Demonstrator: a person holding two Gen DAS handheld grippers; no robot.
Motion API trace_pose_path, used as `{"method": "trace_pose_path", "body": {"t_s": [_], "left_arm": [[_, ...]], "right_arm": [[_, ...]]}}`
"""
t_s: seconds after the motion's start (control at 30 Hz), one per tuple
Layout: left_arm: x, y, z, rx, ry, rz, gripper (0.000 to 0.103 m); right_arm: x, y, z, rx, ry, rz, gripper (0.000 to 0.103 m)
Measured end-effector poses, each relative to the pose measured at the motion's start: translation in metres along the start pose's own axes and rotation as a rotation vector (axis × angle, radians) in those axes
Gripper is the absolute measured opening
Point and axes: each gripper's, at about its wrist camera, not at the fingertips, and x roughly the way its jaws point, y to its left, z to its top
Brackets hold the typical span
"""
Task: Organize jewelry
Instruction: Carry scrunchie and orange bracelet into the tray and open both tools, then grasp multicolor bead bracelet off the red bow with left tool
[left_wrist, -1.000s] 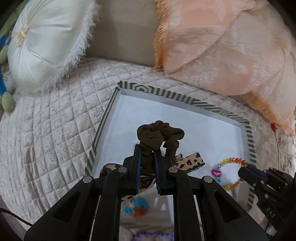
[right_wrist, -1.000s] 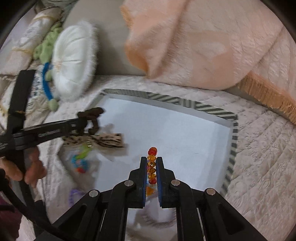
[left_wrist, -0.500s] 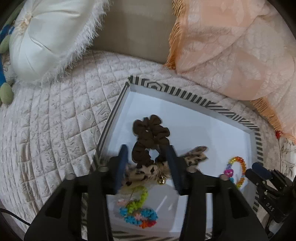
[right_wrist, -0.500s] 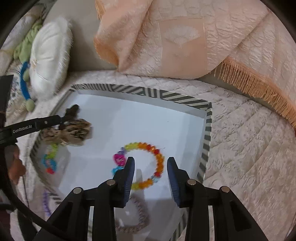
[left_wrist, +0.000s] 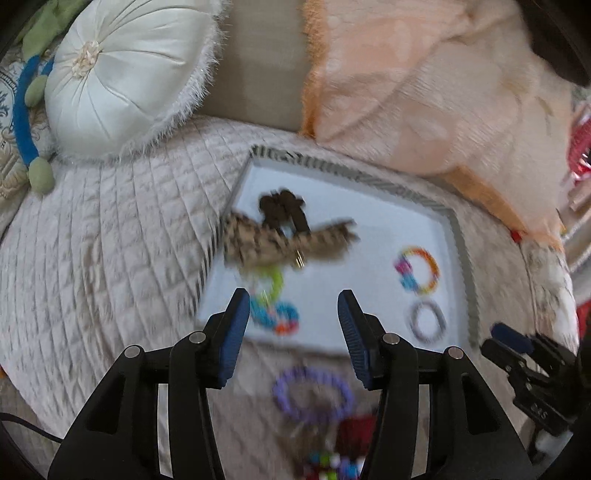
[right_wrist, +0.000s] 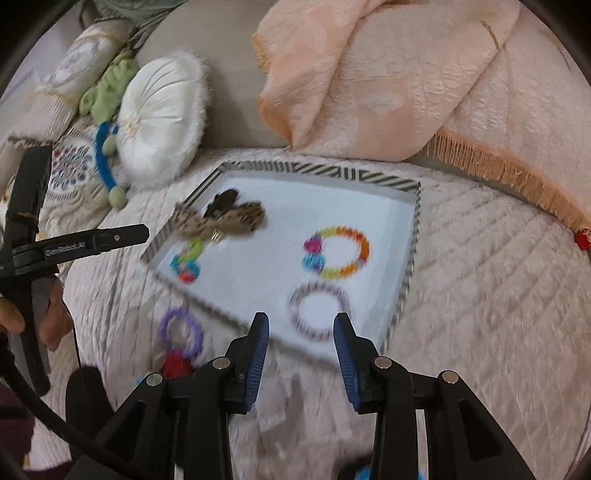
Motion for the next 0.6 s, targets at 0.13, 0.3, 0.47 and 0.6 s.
{"method": "trace_pose_path", "body": {"t_s": [0.13, 0.3, 0.47, 0.6], "left_arm": [[-0.019, -0.003, -0.029, 0.013, 0.038, -0.062, 0.056], [-0.028, -0.007, -0.064, 0.026, 0.101, -0.128, 0.057], [-0.024, -0.015, -0.088, 0.063, 0.144, -0.153, 0.057], [-0.016, -0.022, -0.096, 0.082, 0.171, -0.167, 0.057]], "right_arm": [[-0.020, 0.005, -0.023, -0.002, -0.004, 0.004, 0.034], [-0.039, 0.002, -0.047, 0.012, -0.002, 0.003, 0.035], [-0.053, -0.004, -0.068, 0.021, 0.010, -0.003, 0.035], [-0.059, -0.006, -0.082, 0.034, 0.013, -0.003, 0.035]]}}
